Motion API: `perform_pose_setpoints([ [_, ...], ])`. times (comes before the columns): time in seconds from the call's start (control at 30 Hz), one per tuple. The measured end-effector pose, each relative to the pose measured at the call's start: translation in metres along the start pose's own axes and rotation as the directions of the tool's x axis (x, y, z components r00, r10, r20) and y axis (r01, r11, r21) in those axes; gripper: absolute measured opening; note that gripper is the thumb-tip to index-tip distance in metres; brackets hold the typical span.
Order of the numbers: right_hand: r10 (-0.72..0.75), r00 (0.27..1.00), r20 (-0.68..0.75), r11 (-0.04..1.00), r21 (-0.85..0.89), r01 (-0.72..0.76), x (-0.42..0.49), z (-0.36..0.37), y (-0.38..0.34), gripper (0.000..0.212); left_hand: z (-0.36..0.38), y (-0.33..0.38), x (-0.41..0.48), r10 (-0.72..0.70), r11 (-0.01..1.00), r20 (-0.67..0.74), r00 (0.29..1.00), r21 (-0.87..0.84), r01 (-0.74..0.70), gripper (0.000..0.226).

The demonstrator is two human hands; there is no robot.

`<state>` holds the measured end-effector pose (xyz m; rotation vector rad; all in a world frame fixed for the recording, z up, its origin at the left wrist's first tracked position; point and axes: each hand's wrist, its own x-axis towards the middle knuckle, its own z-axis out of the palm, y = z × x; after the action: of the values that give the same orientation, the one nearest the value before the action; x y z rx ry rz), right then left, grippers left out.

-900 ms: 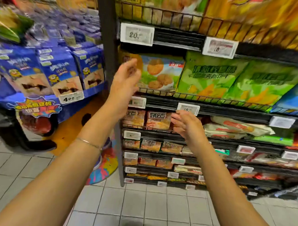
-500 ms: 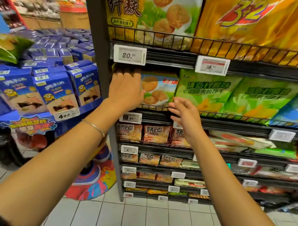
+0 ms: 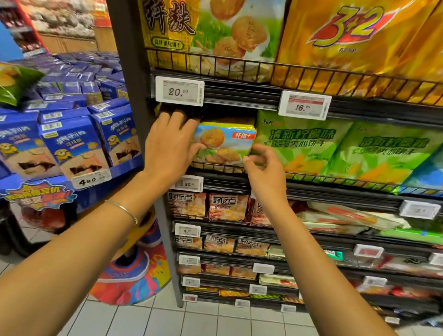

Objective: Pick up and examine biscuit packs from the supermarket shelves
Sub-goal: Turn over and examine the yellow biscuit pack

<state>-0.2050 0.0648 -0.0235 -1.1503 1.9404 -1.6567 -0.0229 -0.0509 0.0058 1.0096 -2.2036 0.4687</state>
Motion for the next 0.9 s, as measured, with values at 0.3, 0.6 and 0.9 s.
perform_pose_setpoints([
  [0.3, -0.182, 0.981, 0.073, 0.978, -0.089, 0.188, -0.009, 0.008, 0.005, 0.051, 0.007, -0.005, -0.005, 0.02, 0.991, -0.069, 0.997, -0.13, -0.029, 0.045],
  [0.6, -0.187, 0.982, 0.021, 0.982, 0.008, 0.187, -0.006, 0.011, -0.004, 0.05, 0.014, -0.001, 0.001, -0.012, 0.998, -0.103, 0.995, -0.066, 0.005, 0.039],
  [0.9, -0.233, 0.972, 0.0, 0.972, 0.021, 0.233, -0.002, 0.012, -0.005, 0.05, 0.005, 0.002, 0.039, 0.003, 0.994, 0.227, 0.974, -0.107, 0.022, 0.079],
])
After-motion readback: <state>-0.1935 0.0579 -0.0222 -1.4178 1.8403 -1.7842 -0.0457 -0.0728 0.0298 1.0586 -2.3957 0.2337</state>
